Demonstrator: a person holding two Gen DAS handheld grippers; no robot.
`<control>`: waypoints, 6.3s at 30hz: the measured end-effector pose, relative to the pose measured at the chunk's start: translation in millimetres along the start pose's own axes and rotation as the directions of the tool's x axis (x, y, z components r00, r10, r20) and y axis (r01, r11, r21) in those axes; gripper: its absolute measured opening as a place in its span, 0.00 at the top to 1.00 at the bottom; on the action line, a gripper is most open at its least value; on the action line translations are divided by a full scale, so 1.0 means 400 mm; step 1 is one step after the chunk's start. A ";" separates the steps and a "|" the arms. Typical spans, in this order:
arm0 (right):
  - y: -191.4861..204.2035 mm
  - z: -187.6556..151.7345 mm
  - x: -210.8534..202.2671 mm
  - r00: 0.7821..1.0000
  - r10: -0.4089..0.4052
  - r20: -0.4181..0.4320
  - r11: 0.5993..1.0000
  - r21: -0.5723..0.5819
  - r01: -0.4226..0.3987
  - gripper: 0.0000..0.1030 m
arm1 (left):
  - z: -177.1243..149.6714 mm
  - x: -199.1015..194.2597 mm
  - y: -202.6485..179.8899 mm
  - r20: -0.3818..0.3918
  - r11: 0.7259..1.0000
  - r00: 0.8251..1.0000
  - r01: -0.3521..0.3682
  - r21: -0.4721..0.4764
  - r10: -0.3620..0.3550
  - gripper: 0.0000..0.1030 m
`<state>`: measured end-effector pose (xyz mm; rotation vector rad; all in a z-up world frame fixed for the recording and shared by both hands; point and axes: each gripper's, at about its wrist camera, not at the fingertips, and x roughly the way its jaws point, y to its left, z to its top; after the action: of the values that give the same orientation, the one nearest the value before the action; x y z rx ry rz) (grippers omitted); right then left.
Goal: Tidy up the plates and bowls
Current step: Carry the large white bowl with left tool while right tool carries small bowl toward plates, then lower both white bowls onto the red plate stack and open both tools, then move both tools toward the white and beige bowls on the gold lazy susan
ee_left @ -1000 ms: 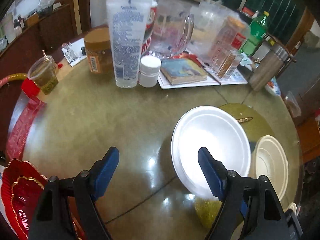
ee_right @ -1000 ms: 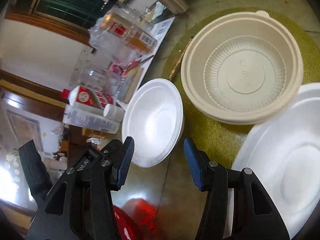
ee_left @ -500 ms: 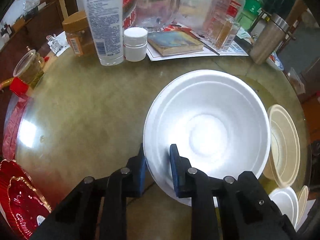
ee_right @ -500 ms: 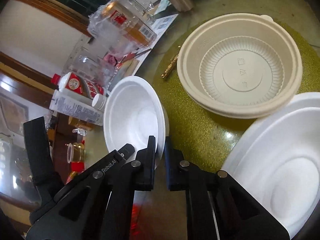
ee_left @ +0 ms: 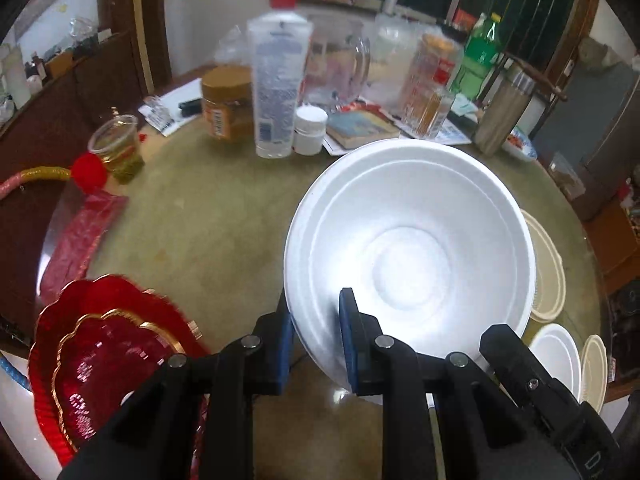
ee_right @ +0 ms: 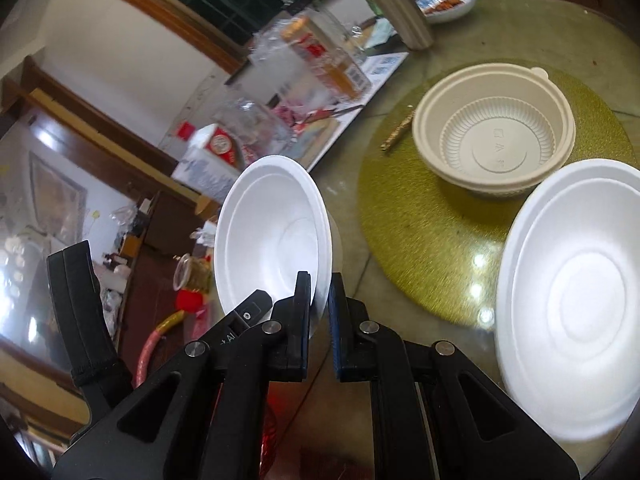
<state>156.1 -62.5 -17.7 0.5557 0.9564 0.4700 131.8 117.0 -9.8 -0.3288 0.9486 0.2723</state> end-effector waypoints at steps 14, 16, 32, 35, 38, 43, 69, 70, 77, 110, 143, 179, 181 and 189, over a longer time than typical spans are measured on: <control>0.098 -0.124 -0.061 0.997 0.075 -0.017 0.990 -0.120 -0.077 0.92 | -0.101 -0.135 0.127 0.117 0.999 0.993 -0.019 -0.032 0.022 0.80; 0.113 -0.143 -0.063 0.996 0.081 -0.026 0.987 -0.137 -0.084 0.92 | -0.114 -0.150 0.151 0.127 0.999 0.992 -0.015 -0.047 0.021 0.80; 0.163 -0.238 -0.062 0.990 0.114 -0.087 0.968 -0.216 -0.130 0.92 | -0.191 -0.198 0.239 0.169 0.996 0.984 -0.034 -0.083 0.048 0.80; 0.165 -0.248 -0.058 0.988 0.116 -0.097 0.966 -0.220 -0.135 0.92 | -0.201 -0.199 0.246 0.172 0.995 0.983 -0.045 -0.088 0.059 0.80; 0.168 -0.255 -0.050 0.987 0.117 -0.107 0.965 -0.225 -0.139 0.91 | -0.209 -0.200 0.255 0.173 0.994 0.983 -0.051 -0.094 0.067 0.80; 0.176 -0.267 -0.040 0.985 0.119 -0.124 0.962 -0.233 -0.146 0.91 | -0.218 -0.202 0.266 0.174 0.993 0.982 -0.060 -0.105 0.078 0.80; 0.226 -0.302 0.018 0.970 0.112 -0.215 0.937 -0.301 -0.175 0.91 | -0.254 -0.208 0.339 0.167 0.983 0.979 -0.086 -0.162 0.114 0.80; 0.228 -0.304 0.021 0.969 0.111 -0.219 0.937 -0.303 -0.176 0.91 | -0.254 -0.207 0.342 0.164 0.982 0.980 -0.089 -0.164 0.116 0.80; 0.225 -0.315 0.055 0.960 0.097 -0.264 0.939 -0.295 -0.176 0.91 | -0.262 -0.180 0.356 0.126 0.980 0.983 -0.108 -0.166 0.130 0.80; 0.218 -0.342 0.121 0.946 0.028 -0.324 0.940 -0.313 -0.135 0.90 | -0.281 -0.129 0.373 0.057 0.975 0.984 -0.155 -0.160 0.166 0.79; 0.233 -0.335 0.134 0.939 -0.041 -0.342 0.937 -0.339 -0.082 0.86 | -0.277 -0.132 0.371 0.037 0.978 0.987 -0.153 -0.140 0.159 0.71; 0.142 -0.248 -0.054 0.981 0.068 -0.180 0.956 -0.270 -0.116 0.01 | -0.256 -0.287 0.284 0.313 0.981 0.938 -0.101 -0.164 0.149 0.19; 0.115 -0.239 -0.080 0.981 0.071 -0.179 0.959 -0.258 -0.116 0.01 | -0.253 -0.283 0.256 0.306 0.987 0.944 -0.086 -0.133 0.123 0.19; -0.029 -0.218 -0.215 0.988 0.102 -0.112 0.974 -0.190 -0.122 0.01 | -0.264 -0.239 0.093 0.256 0.998 0.967 -0.015 0.068 -0.003 0.19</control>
<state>40.2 -102.6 -11.0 0.4113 0.9657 0.6922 -13.7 101.7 6.8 -0.2202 0.7021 0.2792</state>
